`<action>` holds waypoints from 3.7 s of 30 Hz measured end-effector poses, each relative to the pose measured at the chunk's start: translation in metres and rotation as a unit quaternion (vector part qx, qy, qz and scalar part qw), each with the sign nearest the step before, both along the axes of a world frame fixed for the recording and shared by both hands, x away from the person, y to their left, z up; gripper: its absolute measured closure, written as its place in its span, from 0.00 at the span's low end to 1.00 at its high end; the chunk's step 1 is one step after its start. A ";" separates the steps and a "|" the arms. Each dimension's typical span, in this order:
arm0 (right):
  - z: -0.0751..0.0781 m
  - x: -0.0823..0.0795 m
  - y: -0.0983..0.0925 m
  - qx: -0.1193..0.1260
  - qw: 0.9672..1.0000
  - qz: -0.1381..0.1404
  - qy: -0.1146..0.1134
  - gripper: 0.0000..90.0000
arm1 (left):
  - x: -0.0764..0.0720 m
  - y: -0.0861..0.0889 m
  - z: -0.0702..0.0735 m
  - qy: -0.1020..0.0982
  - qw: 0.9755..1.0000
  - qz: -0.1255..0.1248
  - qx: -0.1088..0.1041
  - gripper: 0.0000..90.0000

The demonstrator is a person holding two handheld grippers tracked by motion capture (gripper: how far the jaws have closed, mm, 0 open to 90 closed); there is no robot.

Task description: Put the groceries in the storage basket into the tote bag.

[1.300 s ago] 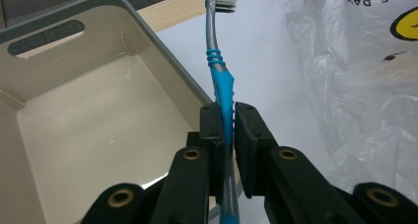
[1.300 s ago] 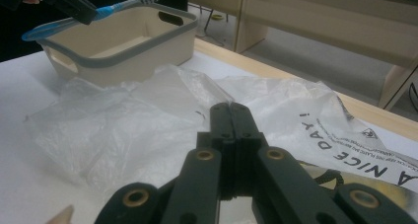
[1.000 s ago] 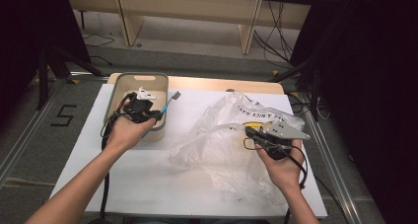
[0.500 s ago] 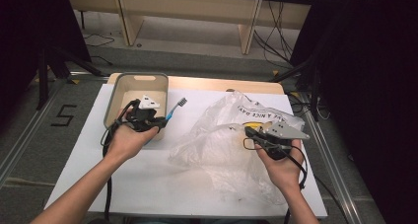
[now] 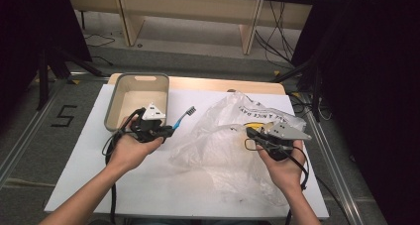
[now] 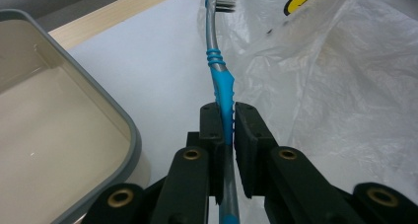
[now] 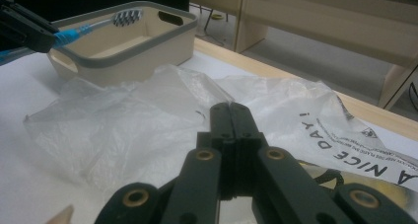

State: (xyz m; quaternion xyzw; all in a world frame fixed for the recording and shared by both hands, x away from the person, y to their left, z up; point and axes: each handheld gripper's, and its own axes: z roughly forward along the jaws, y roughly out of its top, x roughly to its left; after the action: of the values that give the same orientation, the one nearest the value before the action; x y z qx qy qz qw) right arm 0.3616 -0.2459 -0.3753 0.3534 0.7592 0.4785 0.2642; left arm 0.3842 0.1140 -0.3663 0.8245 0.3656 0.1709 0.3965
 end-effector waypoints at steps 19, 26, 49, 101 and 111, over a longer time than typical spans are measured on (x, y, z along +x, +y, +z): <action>0.000 0.000 0.000 -0.001 1.000 0.001 0.000 1.00 | -0.021 -0.014 -0.002 -0.002 0.999 -0.036 -0.001 0.91; 0.000 0.000 0.000 0.000 1.000 0.000 0.000 1.00 | -0.023 -0.016 -0.003 -0.001 0.999 -0.041 0.001 0.91; 0.000 -0.001 0.000 -0.001 1.000 0.001 0.000 1.00 | -0.033 -0.035 -0.008 0.009 0.997 -0.077 0.013 0.91; 0.000 -0.001 0.002 -0.001 1.000 0.003 0.000 1.00 | -0.032 -0.091 -0.029 0.027 0.992 -0.113 0.044 0.91; 0.000 -0.001 0.002 -0.001 1.000 0.005 -0.002 1.00 | -0.026 -0.110 -0.040 0.026 0.993 -0.098 0.068 0.91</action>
State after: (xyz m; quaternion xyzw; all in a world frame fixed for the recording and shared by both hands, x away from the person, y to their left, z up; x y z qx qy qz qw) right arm 0.3604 -0.2437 -0.3754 0.3482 0.7613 0.4795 0.2632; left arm 0.3580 0.0043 -0.4060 0.8856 0.2808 0.1349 0.3445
